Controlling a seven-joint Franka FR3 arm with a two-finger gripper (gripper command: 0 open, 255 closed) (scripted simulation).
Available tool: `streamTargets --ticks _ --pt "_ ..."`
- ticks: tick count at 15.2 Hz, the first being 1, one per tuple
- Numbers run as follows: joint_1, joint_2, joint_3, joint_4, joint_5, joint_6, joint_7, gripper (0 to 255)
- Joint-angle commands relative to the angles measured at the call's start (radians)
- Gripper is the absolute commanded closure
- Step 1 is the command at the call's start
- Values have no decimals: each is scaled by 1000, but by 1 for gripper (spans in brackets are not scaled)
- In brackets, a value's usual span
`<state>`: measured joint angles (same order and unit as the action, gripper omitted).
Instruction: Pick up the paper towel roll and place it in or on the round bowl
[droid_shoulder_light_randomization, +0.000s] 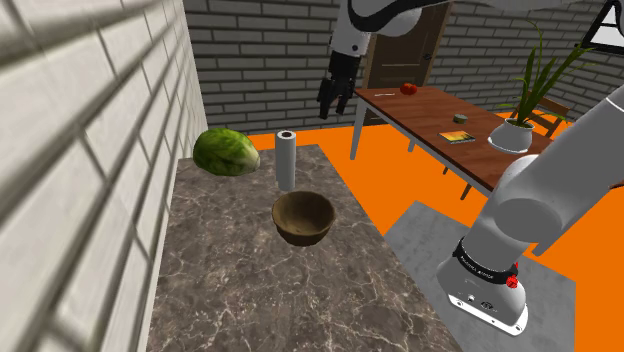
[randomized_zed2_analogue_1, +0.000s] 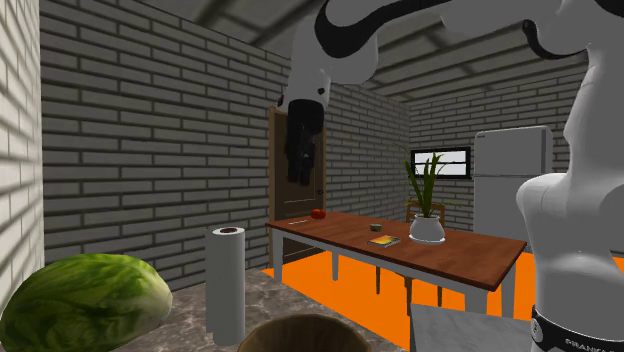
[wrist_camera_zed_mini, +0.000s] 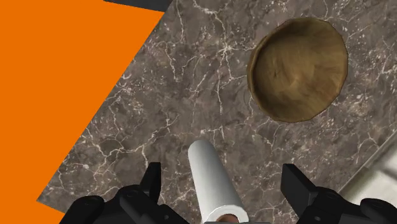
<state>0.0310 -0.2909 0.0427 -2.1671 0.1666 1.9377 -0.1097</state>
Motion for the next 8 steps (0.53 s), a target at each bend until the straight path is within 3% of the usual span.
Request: streamTargets --ticks 1,8 --pt "8 72 14 33 1 45 11 0" --pt "29 327 42 201 -16 144 37 0"
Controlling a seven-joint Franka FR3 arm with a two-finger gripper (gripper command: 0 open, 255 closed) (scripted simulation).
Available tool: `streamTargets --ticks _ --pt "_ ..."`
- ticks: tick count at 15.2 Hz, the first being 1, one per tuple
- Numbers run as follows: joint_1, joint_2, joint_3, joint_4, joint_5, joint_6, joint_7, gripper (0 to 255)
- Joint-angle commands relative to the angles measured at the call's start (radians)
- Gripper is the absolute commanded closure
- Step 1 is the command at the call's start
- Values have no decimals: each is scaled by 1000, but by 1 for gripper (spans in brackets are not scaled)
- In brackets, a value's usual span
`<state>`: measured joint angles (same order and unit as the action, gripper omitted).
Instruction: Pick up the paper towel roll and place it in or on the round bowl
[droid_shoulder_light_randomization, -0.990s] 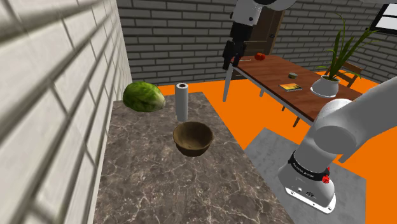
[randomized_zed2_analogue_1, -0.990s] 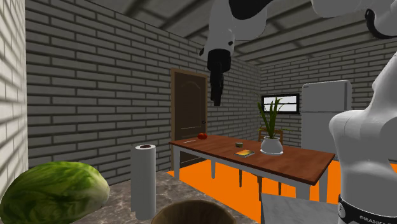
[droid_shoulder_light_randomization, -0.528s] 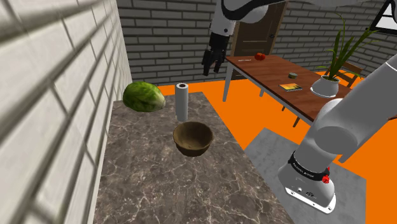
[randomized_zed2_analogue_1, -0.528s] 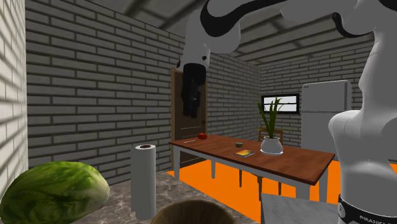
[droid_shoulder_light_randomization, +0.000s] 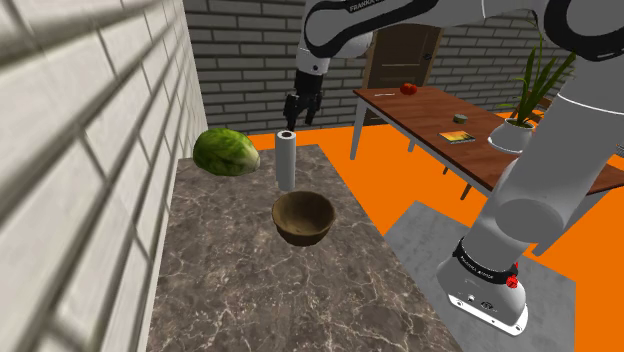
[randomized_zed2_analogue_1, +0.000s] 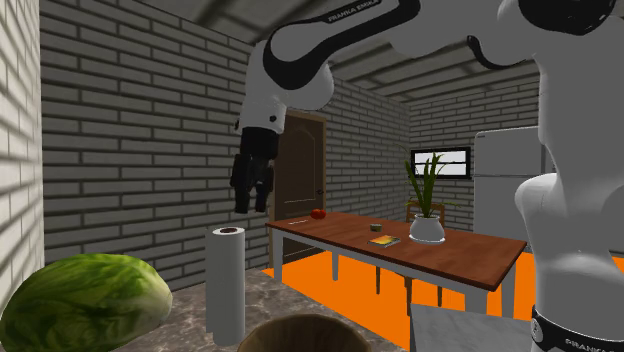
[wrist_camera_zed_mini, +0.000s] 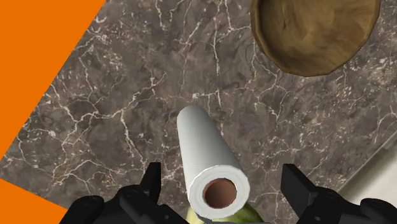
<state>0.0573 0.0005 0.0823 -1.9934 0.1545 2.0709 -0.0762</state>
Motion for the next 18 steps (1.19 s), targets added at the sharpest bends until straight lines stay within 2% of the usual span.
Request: streamTargets --ticks 1,9,17,18 --pt "6 73 6 57 -8 21 7 0" --pt "13 119 11 10 -6 114 7 0" --pt "13 119 11 10 -6 113 7 0" --pt "13 119 11 10 -6 113 7 255"
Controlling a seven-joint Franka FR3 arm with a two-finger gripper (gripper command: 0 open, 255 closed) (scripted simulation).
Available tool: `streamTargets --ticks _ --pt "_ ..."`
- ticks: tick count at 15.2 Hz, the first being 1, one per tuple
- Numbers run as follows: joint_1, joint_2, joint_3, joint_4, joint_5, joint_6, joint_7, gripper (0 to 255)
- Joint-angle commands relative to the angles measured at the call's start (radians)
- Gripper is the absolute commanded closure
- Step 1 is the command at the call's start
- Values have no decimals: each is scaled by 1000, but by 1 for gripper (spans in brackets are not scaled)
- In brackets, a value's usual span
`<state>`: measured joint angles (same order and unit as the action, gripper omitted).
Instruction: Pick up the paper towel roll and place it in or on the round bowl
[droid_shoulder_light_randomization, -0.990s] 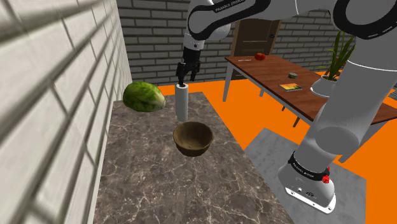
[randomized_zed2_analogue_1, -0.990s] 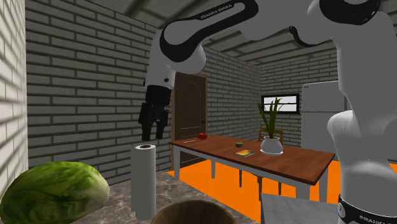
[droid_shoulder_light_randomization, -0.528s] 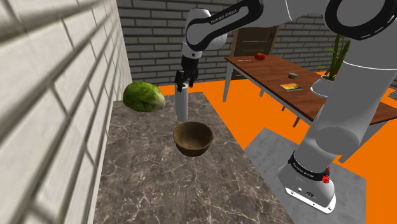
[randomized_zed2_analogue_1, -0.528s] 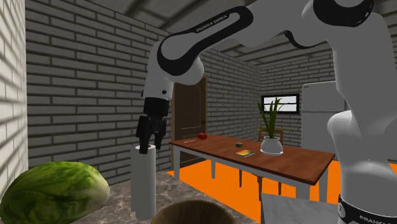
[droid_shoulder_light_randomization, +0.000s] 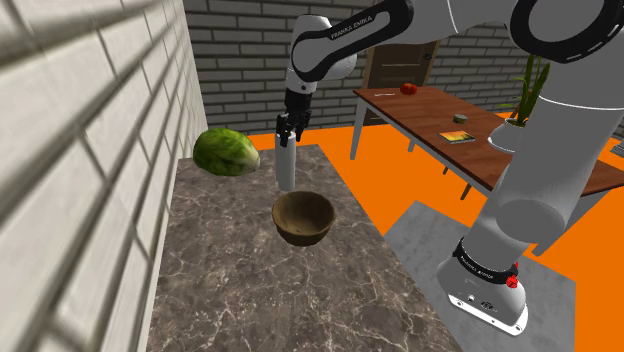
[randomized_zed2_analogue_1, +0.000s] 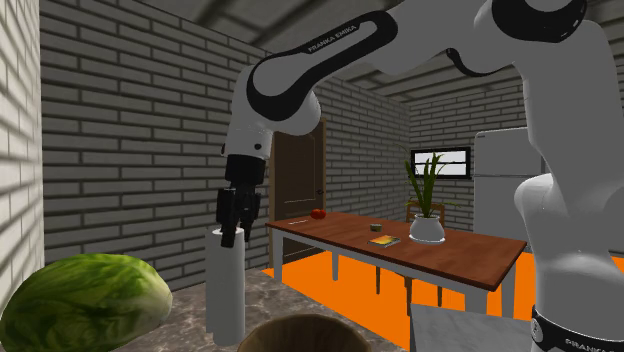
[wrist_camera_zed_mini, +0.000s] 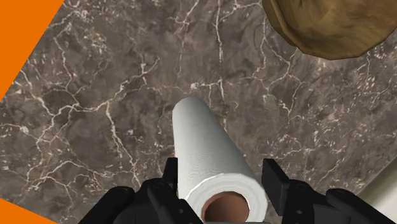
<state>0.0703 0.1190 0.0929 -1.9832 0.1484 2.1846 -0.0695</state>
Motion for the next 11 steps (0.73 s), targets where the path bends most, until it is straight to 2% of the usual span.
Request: streamTargets --ticks 1,9,11 --pt "0 0 0 0 0 0 0 255" --pt "0 0 0 0 0 0 0 255" --pt "0 -10 0 14 -1 -25 3 255"
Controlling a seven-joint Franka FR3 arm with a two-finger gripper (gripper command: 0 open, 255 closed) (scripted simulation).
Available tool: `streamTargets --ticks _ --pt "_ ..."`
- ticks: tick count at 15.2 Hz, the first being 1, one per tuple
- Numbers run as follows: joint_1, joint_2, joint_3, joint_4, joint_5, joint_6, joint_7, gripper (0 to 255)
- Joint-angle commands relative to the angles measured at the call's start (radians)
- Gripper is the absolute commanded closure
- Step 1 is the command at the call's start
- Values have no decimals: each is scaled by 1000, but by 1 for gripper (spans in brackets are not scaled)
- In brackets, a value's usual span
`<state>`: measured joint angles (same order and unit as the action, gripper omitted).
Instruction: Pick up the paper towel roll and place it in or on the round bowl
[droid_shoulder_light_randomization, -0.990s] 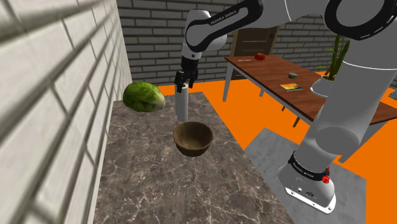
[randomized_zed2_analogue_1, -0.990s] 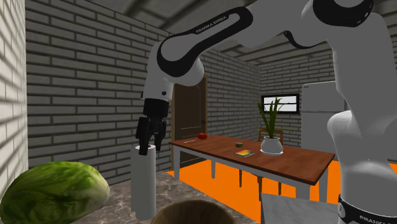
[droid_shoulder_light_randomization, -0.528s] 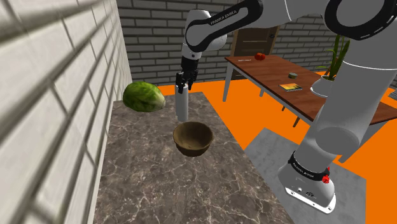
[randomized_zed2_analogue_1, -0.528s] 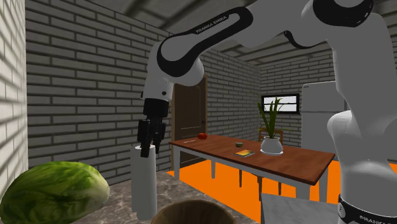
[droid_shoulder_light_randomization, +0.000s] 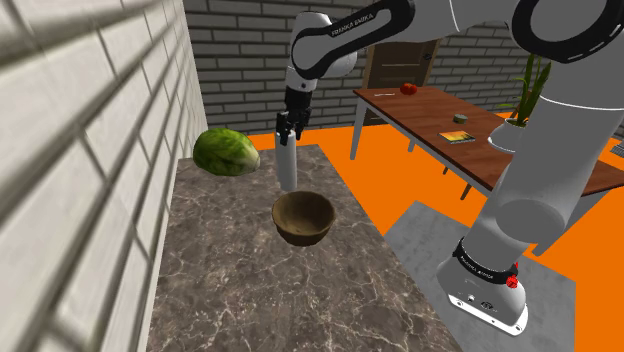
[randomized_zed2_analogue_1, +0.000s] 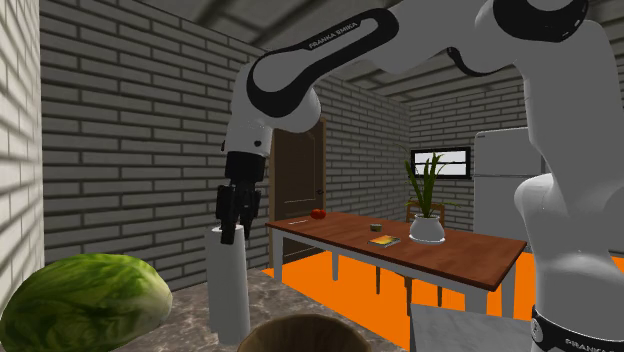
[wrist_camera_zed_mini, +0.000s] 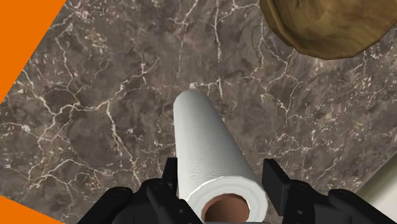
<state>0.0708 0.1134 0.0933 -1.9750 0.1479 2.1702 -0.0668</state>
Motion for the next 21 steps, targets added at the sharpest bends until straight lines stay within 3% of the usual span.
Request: streamTargets --ticks 1,21 --pt "-1 -8 -1 14 -1 -23 2 255" --pt "-4 -59 -4 222 -13 -279 34 255"
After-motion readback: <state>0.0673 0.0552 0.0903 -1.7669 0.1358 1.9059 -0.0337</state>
